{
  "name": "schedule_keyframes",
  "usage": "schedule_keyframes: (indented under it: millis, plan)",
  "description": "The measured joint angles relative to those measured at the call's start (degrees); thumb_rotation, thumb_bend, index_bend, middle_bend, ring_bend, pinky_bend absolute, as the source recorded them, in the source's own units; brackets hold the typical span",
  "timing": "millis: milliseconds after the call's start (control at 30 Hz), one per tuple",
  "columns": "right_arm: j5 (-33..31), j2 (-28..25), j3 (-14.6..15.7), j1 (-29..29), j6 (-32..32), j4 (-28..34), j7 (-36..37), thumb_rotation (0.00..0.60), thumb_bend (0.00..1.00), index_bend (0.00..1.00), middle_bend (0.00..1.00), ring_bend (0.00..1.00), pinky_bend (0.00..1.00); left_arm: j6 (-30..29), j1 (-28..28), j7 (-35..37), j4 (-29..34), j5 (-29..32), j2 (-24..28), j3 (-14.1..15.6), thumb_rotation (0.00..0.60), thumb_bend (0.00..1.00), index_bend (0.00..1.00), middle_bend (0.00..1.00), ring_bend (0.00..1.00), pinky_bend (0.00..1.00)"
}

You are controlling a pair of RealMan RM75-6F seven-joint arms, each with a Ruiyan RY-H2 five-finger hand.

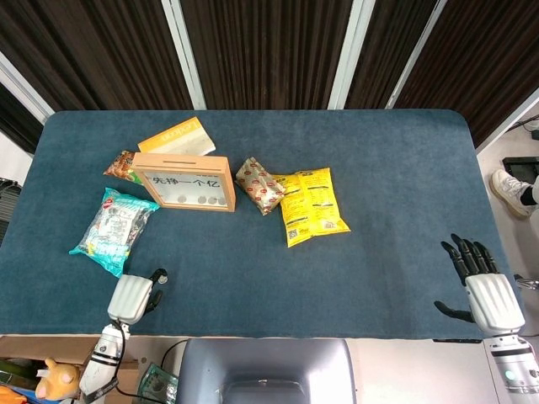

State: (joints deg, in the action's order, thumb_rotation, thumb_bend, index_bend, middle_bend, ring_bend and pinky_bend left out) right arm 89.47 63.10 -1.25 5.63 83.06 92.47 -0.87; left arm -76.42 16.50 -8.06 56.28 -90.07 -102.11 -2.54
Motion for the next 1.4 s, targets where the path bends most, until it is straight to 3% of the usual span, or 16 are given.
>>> schedule_keyframes:
  millis: [567, 1400]
  plan:
    - [-0.12, 0.03, 0.07, -0.03, -0.13, 0.19, -0.54, 0.6, 0.18, 0.0, 0.0, 0.0, 0.0, -0.87, 1.11, 0.24, -7.92, 1.49, -4.81, -0.48, 0.6, 0.31, 0.44, 1.0, 1.0, 1.0]
    - [-0.28, 0.01, -0.02, -0.05, -0.12, 0.22, -0.58, 0.6, 0.18, 0.0, 0.0, 0.0, 0.0, 2.24, 1.99, -5.5, -4.52, 3.94, -3.4, 0.06, 0.6, 0.32, 0.44, 1.0, 1.0, 1.0]
